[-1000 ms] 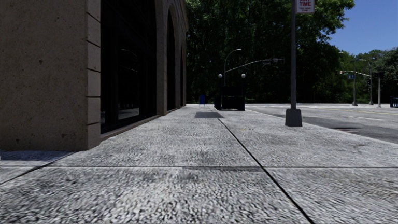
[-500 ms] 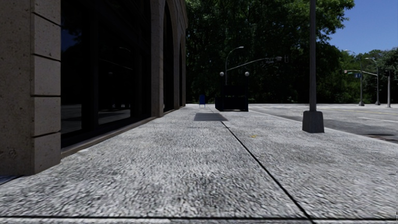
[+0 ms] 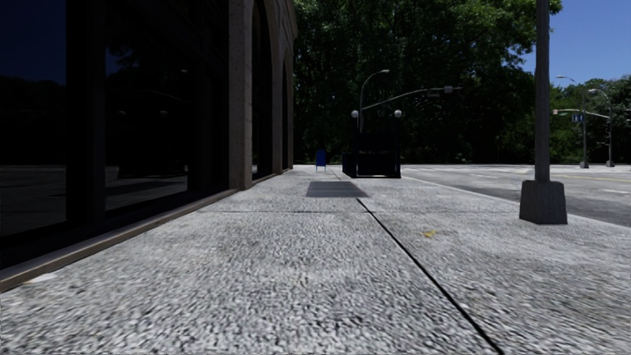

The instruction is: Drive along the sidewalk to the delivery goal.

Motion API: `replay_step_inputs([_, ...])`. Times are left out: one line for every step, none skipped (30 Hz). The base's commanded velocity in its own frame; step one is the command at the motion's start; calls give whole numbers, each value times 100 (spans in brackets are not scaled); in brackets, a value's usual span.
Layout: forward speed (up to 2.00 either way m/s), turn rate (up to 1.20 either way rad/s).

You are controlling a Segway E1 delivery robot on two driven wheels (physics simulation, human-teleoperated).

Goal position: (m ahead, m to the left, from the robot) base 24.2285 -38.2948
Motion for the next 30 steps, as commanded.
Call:
replay_step_inputs([200, 0])
replay_step_inputs([200, 0])
replay_step_inputs([200, 0])
replay_step_inputs([200, 0])
replay_step_inputs([200, 0])
replay_step_inputs([200, 0])
replay_step_inputs([200, 0])
replay_step_inputs([200, 0])
replay_step_inputs([200, 0])
replay_step_inputs([200, 0])
replay_step_inputs([200, 0])
replay_step_inputs([200, 0])
replay_step_inputs([200, 0])
replay_step_inputs([200, 0])
replay_step_inputs([200, 0])
replay_step_inputs([200, 0])
replay_step_inputs([200, 0])
replay_step_inputs([200, 0])
replay_step_inputs([200, 0])
replay_step_inputs([200, 0])
replay_step_inputs([200, 0])
replay_step_inputs([200, 0])
replay_step_inputs([200, 0])
replay_step_inputs([200, 0])
replay_step_inputs([200, 0])
replay_step_inputs([200, 0])
replay_step_inputs([200, 0])
replay_step_inputs([200, 0])
replay_step_inputs([200, 0])
replay_step_inputs([200, 0])
